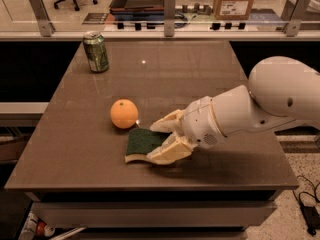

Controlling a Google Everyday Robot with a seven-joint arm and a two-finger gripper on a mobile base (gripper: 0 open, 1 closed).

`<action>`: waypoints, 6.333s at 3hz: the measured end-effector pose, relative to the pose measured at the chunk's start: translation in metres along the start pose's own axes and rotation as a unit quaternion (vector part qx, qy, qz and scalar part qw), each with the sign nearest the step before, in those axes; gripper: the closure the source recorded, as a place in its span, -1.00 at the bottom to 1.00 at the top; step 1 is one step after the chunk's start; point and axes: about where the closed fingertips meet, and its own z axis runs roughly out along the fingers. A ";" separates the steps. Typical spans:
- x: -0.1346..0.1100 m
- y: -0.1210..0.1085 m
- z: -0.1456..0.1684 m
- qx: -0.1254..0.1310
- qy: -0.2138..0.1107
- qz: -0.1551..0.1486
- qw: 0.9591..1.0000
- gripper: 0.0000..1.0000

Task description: Move sponge near green can

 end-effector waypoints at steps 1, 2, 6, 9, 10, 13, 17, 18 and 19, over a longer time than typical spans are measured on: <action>0.000 0.000 0.000 0.000 0.000 0.000 1.000 1.00; -0.009 0.008 -0.013 -0.006 0.022 0.012 1.000 1.00; -0.087 -0.093 -0.083 0.097 0.081 0.026 0.992 1.00; -0.099 -0.215 -0.008 0.117 0.142 0.006 0.983 1.00; -0.071 -0.239 0.018 0.116 0.139 0.016 0.983 1.00; -0.042 -0.288 0.071 0.094 0.056 0.018 0.994 1.00; -0.046 -0.290 0.085 0.082 0.032 0.017 0.996 -0.30; -0.046 -0.290 0.085 0.082 0.032 0.017 0.996 -0.74; -0.046 -0.290 0.088 0.080 0.033 0.017 0.996 -1.00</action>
Offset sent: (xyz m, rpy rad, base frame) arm -0.0260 -0.0173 0.0460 -0.1247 0.0984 -0.0287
